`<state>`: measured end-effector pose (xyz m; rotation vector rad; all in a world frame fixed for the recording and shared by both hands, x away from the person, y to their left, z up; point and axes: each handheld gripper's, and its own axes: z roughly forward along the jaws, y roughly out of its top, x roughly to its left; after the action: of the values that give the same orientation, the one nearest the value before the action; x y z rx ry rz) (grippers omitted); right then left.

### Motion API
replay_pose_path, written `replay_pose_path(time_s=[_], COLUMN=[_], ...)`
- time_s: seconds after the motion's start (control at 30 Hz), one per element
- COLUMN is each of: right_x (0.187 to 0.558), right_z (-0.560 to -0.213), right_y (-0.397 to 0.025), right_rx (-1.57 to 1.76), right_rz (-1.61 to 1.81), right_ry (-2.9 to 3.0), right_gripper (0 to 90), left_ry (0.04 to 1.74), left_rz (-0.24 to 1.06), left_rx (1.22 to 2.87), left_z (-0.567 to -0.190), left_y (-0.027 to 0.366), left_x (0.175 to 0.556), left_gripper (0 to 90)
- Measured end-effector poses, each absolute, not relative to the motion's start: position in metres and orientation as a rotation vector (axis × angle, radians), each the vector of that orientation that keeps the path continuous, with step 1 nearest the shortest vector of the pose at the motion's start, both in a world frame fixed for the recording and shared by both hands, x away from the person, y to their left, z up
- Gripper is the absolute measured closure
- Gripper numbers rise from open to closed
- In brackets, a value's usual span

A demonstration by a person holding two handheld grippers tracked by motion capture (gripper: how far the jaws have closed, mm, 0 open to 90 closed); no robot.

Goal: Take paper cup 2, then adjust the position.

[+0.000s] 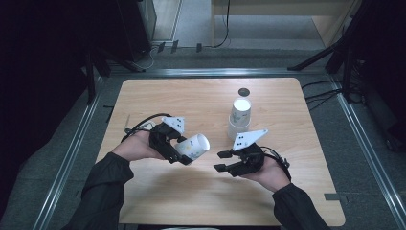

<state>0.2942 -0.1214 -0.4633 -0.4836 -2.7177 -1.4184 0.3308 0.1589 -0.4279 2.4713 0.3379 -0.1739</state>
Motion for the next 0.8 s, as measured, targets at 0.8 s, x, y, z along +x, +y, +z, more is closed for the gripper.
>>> replay_pose_path(time_s=[0.8], right_x=[0.300], right_z=[-0.471], right_y=[-0.111], right_rx=[-0.423], right_rz=[-1.468], right_ry=[-2.682], right_gripper=[26.9], left_ry=[0.239], left_rz=[-0.098], left_rx=[2.687], left_z=[-0.439], left_y=[0.131], left_x=[0.322], left_gripper=[28.2])
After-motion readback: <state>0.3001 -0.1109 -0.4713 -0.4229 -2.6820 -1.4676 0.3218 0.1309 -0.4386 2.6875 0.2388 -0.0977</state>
